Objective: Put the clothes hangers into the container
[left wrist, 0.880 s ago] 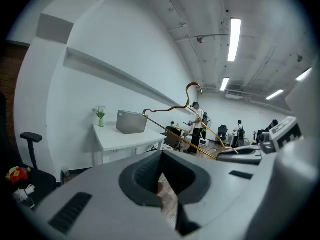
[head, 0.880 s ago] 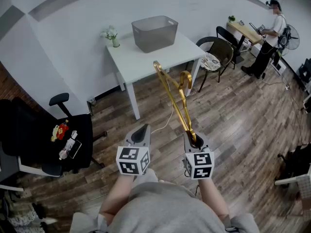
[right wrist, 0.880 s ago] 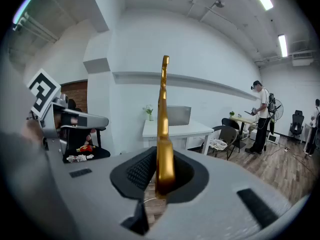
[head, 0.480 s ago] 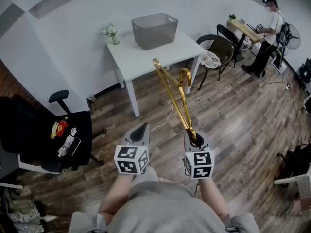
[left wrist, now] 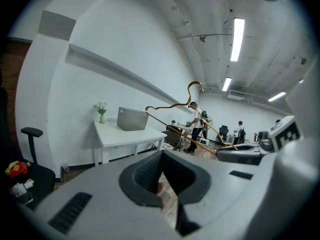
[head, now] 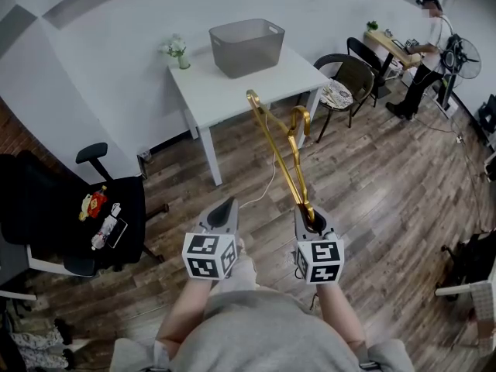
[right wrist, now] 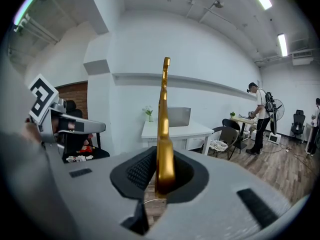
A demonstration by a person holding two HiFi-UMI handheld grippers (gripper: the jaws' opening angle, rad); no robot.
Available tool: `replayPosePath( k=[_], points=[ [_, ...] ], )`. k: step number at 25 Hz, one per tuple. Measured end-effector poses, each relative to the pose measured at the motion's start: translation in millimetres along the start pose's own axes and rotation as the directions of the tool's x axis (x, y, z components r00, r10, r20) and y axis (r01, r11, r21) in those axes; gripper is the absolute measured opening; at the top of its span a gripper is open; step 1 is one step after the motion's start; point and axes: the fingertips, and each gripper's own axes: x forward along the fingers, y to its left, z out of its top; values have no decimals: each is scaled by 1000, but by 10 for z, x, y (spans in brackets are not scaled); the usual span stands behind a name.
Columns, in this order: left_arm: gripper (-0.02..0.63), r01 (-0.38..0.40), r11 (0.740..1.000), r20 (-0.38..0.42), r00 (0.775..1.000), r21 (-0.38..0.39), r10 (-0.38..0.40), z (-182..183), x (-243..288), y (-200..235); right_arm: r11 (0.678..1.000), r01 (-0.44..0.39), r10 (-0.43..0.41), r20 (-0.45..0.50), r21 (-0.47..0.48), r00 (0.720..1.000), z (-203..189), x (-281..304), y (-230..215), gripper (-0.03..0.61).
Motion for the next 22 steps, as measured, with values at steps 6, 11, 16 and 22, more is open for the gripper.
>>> replayPosePath(
  k=[6, 11, 16, 22],
  points=[
    [8, -1, 1000, -12, 1000, -17, 1, 18, 317, 152, 1000, 12, -12, -3, -6, 1000, 57, 311, -142, 52],
    [8, 6, 1000, -19, 1000, -22, -6, 109, 707, 348, 999, 30, -30, -1, -16, 1000, 196, 709, -311, 52],
    [8, 17, 1000, -15, 1000, -17, -18, 354, 1173, 577, 998, 51, -51, 6, -26, 999, 456, 1169, -495, 52],
    [8, 48, 999, -15, 999, 6, -48, 689, 1722, 826, 996, 88, -87, 27, -31, 996, 818, 1695, -700, 52]
  ],
)
